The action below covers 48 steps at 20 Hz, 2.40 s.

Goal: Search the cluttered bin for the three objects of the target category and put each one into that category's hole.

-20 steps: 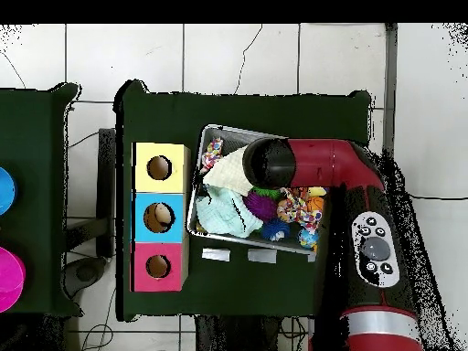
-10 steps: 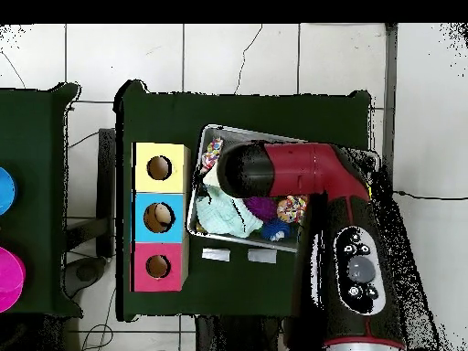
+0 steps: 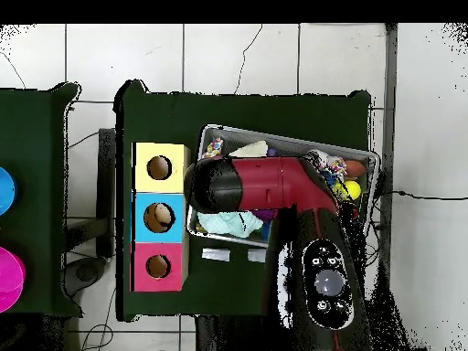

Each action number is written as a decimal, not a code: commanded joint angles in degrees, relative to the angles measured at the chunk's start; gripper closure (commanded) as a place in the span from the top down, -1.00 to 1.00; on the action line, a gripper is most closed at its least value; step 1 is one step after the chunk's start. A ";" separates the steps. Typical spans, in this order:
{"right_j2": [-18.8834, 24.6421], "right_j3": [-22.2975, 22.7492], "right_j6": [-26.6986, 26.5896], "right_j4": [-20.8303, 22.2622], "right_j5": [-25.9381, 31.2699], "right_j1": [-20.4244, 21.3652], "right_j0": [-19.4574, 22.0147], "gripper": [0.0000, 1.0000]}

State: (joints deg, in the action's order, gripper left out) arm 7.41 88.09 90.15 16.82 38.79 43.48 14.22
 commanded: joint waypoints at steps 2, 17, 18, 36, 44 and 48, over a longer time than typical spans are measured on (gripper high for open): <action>-0.92 13.03 12.63 -3.71 -0.77 0.58 -1.34 -1.00; -5.72 20.64 15.53 -8.43 -1.11 6.95 -6.73 -1.00; -5.93 20.86 15.36 -8.72 -0.95 7.36 -6.91 -1.00; -8.33 12.09 13.66 -8.84 -11.44 -4.49 -9.12 -1.00; -8.89 6.89 12.00 -9.29 -10.66 -8.32 -10.04 -1.00; -8.09 7.50 11.61 -9.39 -12.97 -8.62 -9.24 -1.00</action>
State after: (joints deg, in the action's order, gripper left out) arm -1.59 98.85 90.36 10.00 28.22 37.85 4.21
